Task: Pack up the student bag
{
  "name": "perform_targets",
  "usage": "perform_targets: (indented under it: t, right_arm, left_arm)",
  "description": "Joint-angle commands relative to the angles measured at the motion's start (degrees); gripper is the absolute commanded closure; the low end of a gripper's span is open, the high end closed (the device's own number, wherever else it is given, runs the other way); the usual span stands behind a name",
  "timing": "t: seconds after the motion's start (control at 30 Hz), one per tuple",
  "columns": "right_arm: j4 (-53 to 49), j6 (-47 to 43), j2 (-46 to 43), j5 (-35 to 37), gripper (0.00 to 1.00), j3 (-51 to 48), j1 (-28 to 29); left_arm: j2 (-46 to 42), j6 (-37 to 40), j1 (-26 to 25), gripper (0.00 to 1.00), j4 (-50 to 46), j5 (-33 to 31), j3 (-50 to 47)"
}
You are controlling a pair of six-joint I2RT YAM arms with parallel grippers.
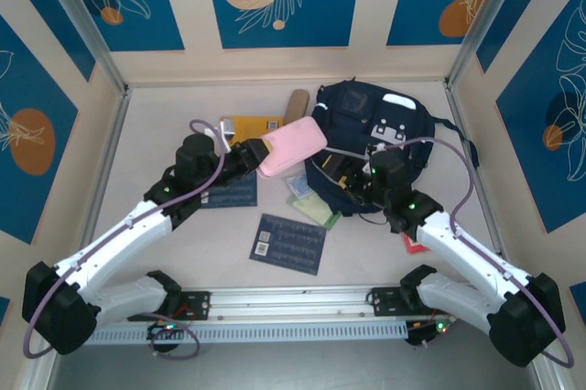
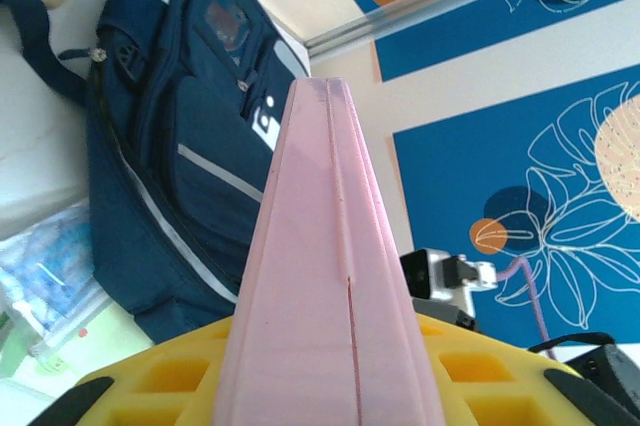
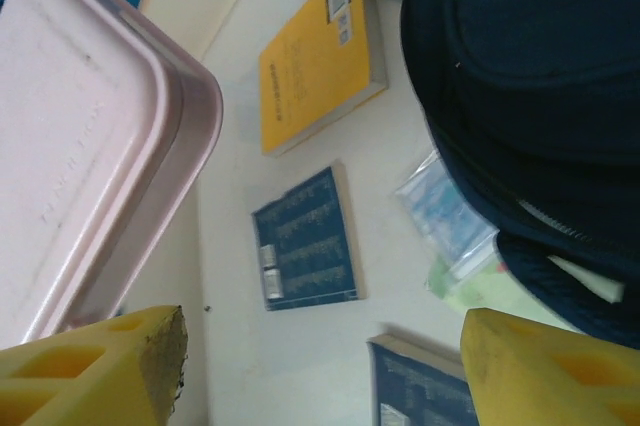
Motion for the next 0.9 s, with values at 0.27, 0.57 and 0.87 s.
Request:
perform_targets:
  t: [0.27,0.57,0.87]
  right_arm:
    - [-44.4,-50.3,27.6,18.9,0.30,34.6,2.8]
    - [-48.3,-68.9,34.4,21.7,0.37,33.1,5.8]
    - [-39.5,-79.4,29.2,18.2,0.55,22.4,2.8]
  left_arm:
    - [-5.9,14.0,6.3,0.81,-19.1,1.9,4.9]
    - [-6.9,18.2,7.6,0.81,-23.0,3.1,4.5]
    - [-7.2,19.8,7.5,0.80,-23.3,4.2,4.2]
